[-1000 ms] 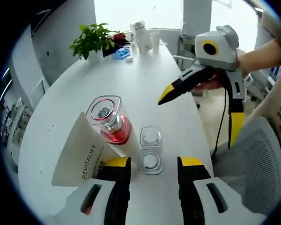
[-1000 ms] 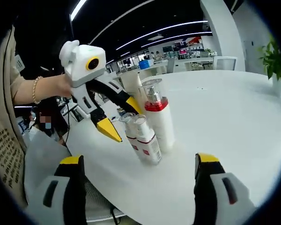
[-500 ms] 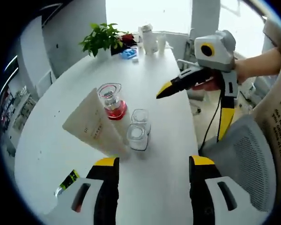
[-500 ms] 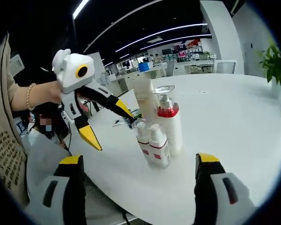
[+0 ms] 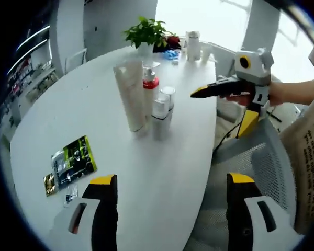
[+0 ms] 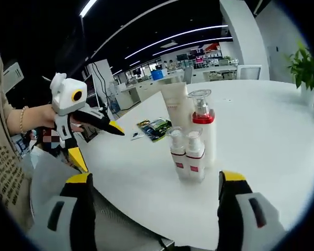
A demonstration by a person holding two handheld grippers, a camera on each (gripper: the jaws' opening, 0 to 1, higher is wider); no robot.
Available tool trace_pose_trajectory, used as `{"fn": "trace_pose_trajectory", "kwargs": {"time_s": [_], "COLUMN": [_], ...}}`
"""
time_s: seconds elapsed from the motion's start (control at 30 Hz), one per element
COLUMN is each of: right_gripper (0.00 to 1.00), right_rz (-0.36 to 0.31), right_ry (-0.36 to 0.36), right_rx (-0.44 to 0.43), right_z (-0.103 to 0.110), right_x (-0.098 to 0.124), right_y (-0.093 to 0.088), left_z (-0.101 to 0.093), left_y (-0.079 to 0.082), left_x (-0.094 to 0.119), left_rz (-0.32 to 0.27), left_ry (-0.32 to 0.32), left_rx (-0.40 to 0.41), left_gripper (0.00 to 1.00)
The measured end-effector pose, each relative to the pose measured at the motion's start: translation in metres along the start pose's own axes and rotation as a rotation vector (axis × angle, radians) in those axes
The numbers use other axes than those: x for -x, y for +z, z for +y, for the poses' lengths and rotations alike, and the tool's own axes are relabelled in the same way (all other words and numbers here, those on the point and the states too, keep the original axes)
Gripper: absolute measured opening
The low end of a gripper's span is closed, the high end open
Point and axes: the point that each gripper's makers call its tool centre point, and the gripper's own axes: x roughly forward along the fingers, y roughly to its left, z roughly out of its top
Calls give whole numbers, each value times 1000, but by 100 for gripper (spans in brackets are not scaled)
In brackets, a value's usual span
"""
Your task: Arrange the skincare products in the storage area until every visible bottle or jar stands upright without overlapping.
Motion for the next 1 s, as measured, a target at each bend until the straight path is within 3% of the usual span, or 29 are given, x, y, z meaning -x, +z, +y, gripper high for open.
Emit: {"fn": "trace_pose_trajectory", "kwargs": {"time_s": [0.23,0.63,0.8,1.0], "right_gripper": [99,99,99,99], "right_rz": [-9,0,4,-9], "right_ry": [-9,-33,-43,-60], "right_rx": [-11,-13,-14,-26], "right_z": [8,17,20,19], "right_x": [-1,-2,-4,-8], "right_y": [1,-1,-1,2], "left_z": [7,19,24,32], "left_y": [-26,-70,-77,-89], "left_x": [26,68,81,92], "left_rz": [-54,-118,-165,-180], "left_ry": [42,131,151,188], "left_rx": [137,326,366,395], "left_gripper": [97,97,97,97]}}
